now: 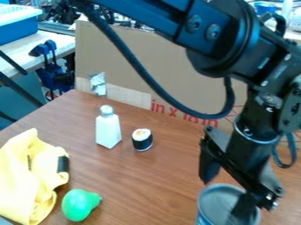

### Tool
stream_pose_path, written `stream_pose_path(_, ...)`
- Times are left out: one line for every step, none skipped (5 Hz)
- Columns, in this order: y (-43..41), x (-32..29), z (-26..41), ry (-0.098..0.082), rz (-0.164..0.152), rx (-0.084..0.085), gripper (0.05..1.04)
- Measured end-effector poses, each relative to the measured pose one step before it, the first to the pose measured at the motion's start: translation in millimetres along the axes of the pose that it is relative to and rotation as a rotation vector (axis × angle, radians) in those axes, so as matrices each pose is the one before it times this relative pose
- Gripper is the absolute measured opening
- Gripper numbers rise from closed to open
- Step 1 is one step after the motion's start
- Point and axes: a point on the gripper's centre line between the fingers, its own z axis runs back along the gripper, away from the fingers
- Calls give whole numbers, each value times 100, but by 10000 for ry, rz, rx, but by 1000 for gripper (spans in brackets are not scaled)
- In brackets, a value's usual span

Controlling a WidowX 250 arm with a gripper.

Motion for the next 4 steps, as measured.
stream_pose_path(3268, 1856, 534, -871, 79, 737, 1003)
stream_pose_path(3597, 1580, -212, -689, 105, 252, 1002)
stream_pose_path(1665, 2650, 236, -664, 120, -303, 1002)
stream_pose_path(-62, 1622, -155, -333, -162, -410, 1002)
